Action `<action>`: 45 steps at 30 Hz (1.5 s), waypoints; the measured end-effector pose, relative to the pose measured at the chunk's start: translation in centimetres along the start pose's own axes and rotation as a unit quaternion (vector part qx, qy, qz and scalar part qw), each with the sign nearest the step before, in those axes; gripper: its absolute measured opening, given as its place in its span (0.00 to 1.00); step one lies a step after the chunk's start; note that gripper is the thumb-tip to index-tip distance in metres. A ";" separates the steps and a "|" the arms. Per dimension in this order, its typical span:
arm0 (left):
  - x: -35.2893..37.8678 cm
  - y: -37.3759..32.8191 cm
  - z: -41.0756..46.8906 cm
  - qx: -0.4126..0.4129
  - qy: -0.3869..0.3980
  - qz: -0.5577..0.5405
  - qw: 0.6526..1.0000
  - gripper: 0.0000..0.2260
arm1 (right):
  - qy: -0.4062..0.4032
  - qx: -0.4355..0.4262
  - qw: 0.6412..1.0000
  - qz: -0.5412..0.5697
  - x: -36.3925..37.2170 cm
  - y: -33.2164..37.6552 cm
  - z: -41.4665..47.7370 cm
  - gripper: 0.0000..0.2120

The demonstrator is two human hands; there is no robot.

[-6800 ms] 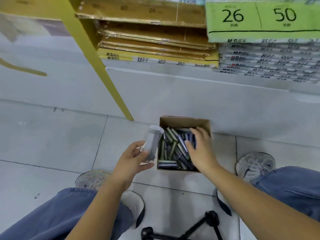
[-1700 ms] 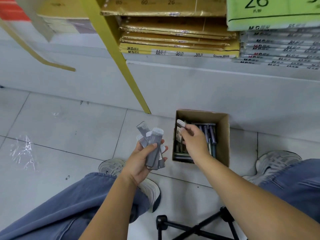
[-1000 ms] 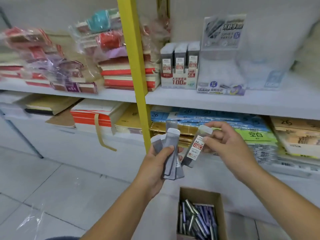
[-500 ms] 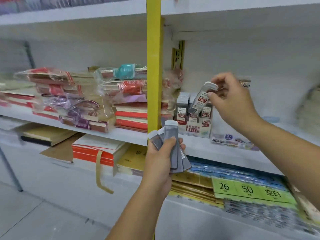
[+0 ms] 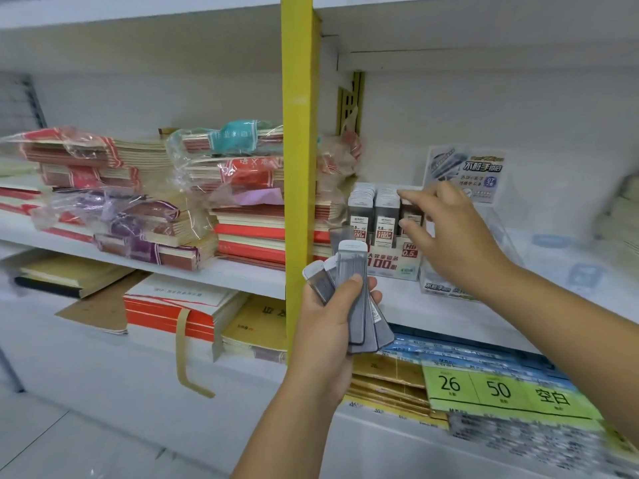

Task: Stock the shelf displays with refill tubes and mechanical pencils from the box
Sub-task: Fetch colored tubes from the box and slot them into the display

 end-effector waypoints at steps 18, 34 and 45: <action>1.3 0.2 -1.5 -0.003 0.055 0.015 0.998 0.23 | 0.228 0.174 0.859 0.424 1.0 1.0 -4.8 0.09; -0.8 -0.4 -0.3 0.034 0.013 0.123 0.992 0.12 | 0.145 0.092 0.935 0.309 -4.2 0.8 -0.2 0.15; -1.0 -0.4 0.5 0.044 0.001 0.121 0.992 0.09 | 0.082 0.034 0.970 0.228 -4.3 0.0 2.9 0.22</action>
Point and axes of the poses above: each hand's wrist, its own z-axis towards the middle knuckle, its own x-axis out of the palm, y = z × x, the point moved 5 cm from there along z, towards the middle knuckle, and after that the axes turned 9 degrees about x, right-handed, at the moved point
